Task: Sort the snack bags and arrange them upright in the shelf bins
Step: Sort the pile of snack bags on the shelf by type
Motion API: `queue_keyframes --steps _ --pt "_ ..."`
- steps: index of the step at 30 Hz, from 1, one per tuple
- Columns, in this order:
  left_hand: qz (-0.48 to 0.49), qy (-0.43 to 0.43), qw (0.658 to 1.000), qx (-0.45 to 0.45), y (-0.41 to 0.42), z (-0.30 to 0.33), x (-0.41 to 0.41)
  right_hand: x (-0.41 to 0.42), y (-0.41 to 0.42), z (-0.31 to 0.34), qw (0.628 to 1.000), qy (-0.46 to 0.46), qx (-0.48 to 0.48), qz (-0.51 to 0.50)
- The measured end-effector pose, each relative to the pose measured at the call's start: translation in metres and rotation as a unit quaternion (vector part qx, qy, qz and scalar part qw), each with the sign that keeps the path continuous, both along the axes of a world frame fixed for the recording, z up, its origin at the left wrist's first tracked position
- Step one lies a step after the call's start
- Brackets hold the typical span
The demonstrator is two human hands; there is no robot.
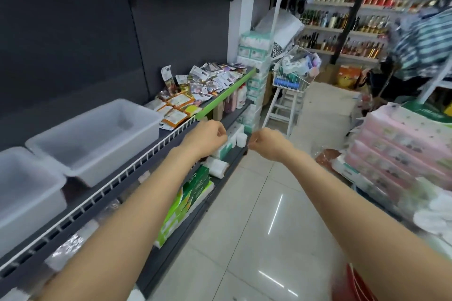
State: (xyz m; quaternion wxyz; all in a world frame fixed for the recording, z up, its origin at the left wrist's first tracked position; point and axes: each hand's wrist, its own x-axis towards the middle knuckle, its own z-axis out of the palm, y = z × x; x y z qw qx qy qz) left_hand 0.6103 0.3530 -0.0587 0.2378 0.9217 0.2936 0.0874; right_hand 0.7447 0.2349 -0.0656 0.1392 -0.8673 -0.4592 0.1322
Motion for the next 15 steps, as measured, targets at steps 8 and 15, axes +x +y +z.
queue_keyframes --steps 8,15 --pt "-0.034 -0.002 0.999 0.010 0.080 0.013 0.155 0.146 0.077 0.003 0.999 0.022 0.020 -0.043" --pt "-0.045 -0.004 0.999 0.006 0.135 0.007 0.304 0.290 0.136 -0.005 0.999 0.008 0.018 -0.037"
